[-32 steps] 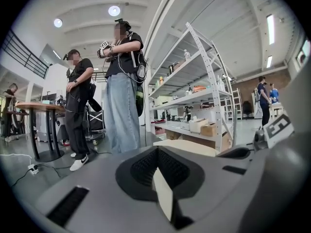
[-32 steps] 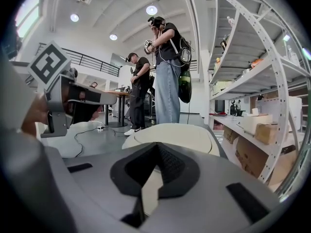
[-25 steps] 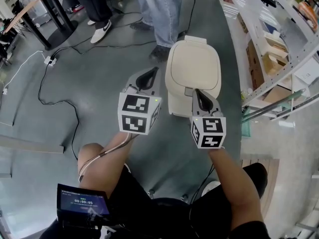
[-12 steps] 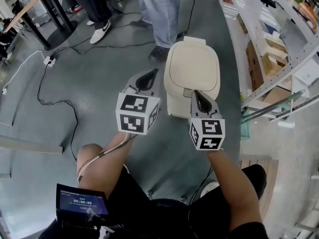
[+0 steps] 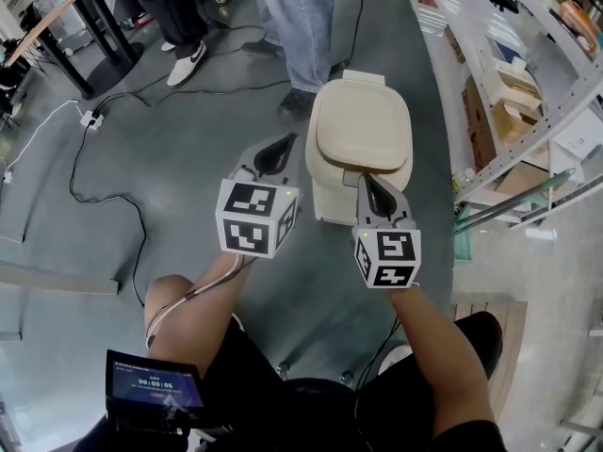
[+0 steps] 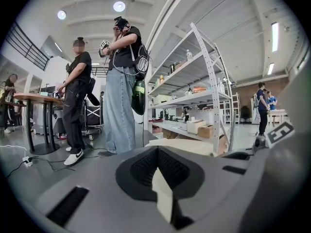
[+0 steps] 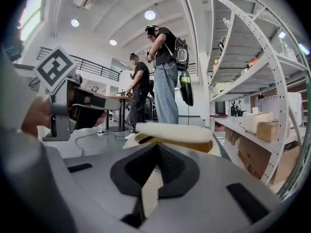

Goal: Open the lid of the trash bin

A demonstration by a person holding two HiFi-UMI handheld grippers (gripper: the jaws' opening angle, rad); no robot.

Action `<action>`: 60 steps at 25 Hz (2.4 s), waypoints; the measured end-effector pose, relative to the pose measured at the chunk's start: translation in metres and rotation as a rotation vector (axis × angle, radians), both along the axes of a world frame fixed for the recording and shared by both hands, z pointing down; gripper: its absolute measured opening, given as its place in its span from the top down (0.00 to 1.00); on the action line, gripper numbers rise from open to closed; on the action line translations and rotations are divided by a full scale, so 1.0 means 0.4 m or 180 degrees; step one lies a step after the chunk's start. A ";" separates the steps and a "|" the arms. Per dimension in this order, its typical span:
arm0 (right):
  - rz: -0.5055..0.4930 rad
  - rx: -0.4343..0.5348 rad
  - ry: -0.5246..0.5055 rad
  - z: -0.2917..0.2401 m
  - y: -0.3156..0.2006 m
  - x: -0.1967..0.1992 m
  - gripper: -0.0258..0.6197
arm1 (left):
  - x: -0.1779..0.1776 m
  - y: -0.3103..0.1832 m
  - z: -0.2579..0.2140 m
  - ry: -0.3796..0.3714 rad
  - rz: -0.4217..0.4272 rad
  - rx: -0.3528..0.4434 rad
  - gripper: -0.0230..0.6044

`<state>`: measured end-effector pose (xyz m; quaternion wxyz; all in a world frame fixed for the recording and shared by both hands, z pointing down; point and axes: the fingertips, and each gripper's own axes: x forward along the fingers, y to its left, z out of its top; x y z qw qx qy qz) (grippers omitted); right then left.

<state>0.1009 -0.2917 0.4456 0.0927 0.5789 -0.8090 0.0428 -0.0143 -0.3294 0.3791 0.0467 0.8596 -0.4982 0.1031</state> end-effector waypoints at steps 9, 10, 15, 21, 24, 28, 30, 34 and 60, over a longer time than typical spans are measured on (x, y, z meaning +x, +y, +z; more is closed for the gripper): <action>-0.0006 -0.0001 -0.0010 -0.001 -0.002 0.000 0.95 | 0.008 -0.002 0.004 0.0003 0.0017 -0.0023 0.97; -0.0008 -0.0004 -0.0010 -0.001 -0.002 0.000 0.95 | 0.008 -0.002 0.005 0.0003 0.0018 -0.0024 0.97; -0.0008 0.0009 -0.0022 0.001 -0.003 -0.001 0.95 | 0.005 -0.002 0.008 0.0027 0.0019 -0.0043 0.97; -0.0009 0.0047 -0.0032 0.003 -0.007 -0.001 0.95 | 0.009 -0.003 0.009 -0.0016 0.0038 -0.0012 0.97; -0.0007 0.0047 -0.0036 0.002 -0.005 0.000 0.95 | 0.009 -0.001 0.008 -0.0023 0.0039 -0.0014 0.97; -0.0014 0.0030 -0.0040 0.000 -0.001 -0.001 0.95 | 0.008 0.004 0.003 -0.0017 0.0037 -0.0017 0.97; -0.0014 0.0024 -0.0042 -0.001 -0.002 -0.001 0.95 | 0.008 0.004 0.001 -0.0018 0.0042 -0.0008 0.97; -0.0017 0.0002 -0.0044 0.000 -0.004 0.000 0.95 | 0.006 0.003 0.000 -0.0009 0.0036 -0.0010 0.97; 0.0133 -0.0431 0.0080 -0.011 -0.034 -0.004 0.95 | -0.074 0.033 -0.065 0.0637 -0.0060 -0.0260 0.97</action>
